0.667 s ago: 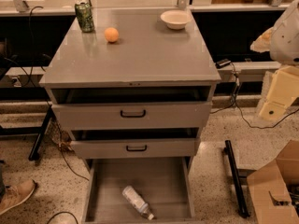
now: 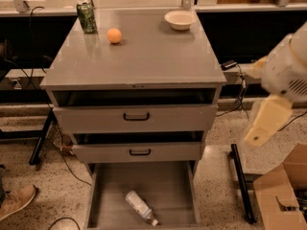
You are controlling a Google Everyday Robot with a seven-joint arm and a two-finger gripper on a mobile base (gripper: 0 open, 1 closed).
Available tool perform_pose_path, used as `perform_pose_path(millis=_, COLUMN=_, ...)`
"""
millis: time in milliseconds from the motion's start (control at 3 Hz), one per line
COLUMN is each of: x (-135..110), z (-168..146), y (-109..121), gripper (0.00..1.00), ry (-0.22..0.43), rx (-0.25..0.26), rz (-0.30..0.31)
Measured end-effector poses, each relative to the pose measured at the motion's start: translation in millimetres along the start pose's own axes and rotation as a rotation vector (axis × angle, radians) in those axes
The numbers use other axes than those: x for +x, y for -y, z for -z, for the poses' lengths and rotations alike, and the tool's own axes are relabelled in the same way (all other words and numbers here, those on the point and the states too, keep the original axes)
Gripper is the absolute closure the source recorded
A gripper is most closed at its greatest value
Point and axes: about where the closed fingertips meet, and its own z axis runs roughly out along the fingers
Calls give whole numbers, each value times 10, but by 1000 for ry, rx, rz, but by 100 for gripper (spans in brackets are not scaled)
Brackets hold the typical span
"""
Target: Pick blue plastic bottle from bottom drawer and place on counter
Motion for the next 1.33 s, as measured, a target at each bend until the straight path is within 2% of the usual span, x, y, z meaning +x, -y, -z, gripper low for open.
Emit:
perform_pose_path(millis=333, x=-65, z=-689, y=-275, gripper=0, ry=85, rx=-63, rz=-67)
perform_pose_path(millis=667, x=-101, z=-850, y=-234, gripper=0, ry=111, rx=-25, rz=-79)
perform_pose_path(millis=1000, x=-101, z=-851, y=-234, gripper=0, ry=111, rx=-25, rz=-79)
perform_pose_path(millis=1333, x=-138, z=-1309, y=-321, gripper=0, ry=139, rx=-66, rz=-90)
